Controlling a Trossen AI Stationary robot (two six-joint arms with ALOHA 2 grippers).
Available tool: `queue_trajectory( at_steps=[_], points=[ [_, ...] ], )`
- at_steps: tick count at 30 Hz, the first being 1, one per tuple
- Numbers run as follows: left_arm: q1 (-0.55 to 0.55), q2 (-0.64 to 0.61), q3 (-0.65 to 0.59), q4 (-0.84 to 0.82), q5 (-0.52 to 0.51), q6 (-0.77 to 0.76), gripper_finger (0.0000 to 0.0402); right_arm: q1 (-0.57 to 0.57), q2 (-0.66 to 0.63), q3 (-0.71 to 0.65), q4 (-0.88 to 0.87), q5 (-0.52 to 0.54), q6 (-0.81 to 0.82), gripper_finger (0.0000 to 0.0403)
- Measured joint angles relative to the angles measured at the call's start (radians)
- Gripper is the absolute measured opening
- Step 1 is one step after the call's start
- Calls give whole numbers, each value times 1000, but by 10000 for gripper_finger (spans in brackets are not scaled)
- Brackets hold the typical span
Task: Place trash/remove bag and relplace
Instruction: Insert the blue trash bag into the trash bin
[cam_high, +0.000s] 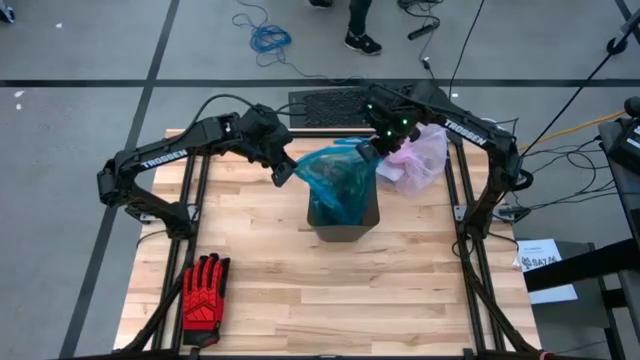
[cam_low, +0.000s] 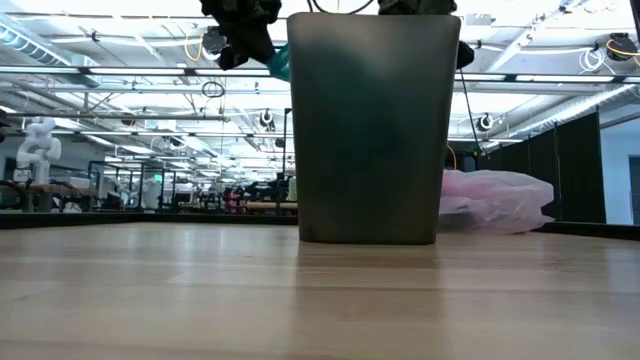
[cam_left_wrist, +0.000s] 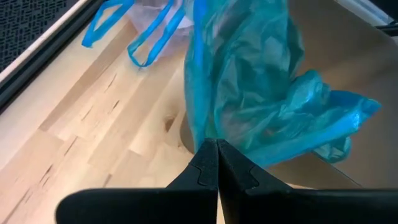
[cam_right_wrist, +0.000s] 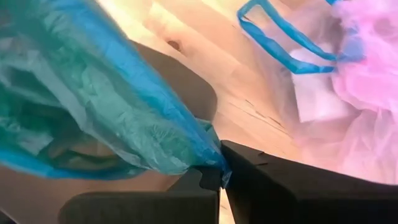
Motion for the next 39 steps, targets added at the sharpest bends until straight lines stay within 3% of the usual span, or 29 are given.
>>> queue_trajectory(
  at_steps=[10, 19, 30, 39],
  points=[
    [0, 11, -53, 3, -13, -3, 0, -22, 32, -15, -44, -63, -1, 0],
    [0, 11, -110, 14, -13, -3, 0, -8, 32, -161, -31, -118, -47, 0],
    [0, 11, -113, 29, -1, 0, 0, -1, -50, -138, -30, -70, -115, 2],
    [21, -60, -76, 28, -1, -24, 0, -4, -146, -92, -18, -68, -119, 61]
  ],
)
